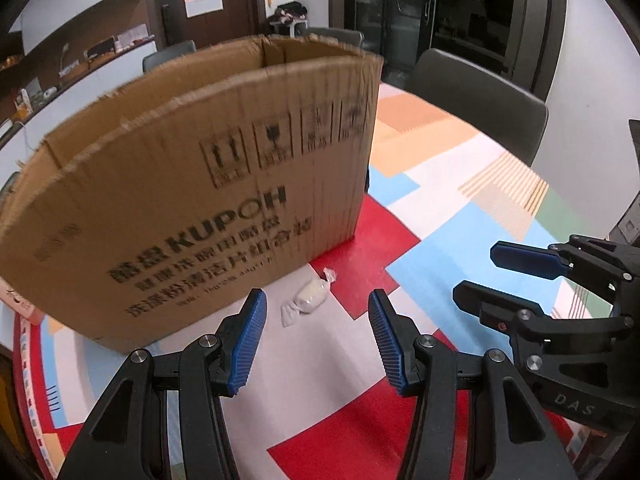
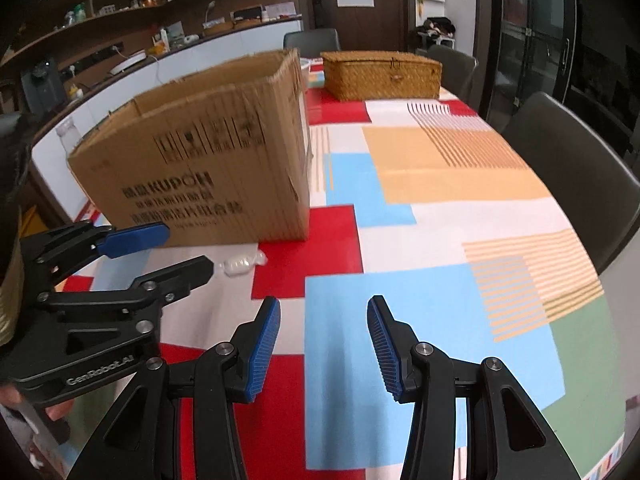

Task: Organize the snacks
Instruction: 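Move left tool down to the white wrapped candy beside the box, then close left tool on the white wrapped candy, then lift the white candy with left tool over the box opening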

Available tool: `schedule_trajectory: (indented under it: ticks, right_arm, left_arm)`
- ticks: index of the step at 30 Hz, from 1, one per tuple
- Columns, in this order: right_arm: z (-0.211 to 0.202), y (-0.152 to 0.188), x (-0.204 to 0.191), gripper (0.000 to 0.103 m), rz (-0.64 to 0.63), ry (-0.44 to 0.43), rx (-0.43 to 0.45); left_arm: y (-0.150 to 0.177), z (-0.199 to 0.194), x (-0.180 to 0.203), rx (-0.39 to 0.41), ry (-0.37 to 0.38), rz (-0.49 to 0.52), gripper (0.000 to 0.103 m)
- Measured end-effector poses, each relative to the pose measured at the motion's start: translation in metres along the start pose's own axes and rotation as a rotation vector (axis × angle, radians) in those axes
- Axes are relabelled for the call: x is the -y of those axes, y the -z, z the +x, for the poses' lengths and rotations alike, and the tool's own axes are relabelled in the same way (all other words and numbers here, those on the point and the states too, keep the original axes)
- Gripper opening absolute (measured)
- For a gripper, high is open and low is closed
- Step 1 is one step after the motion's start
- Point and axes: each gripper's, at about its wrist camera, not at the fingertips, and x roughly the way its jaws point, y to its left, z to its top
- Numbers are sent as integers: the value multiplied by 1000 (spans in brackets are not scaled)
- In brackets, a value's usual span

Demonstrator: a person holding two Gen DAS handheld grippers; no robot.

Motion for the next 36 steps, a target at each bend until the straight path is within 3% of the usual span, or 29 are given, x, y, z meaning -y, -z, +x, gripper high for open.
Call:
schedule_trajectory:
  ticks: [16,26,36]
  right_arm:
    - [19,9,7,46,42,18,-49]
    - [27,10,9,47,52,9,-65]
    - [24,11,6,47,48,-5,-62]
  left_arm:
    - [-5,50,4,-78,-19,31,44]
    - [-5,60,4,-97,-11,19,19]
    - [-4,53,10,-91,-7,-13,19]
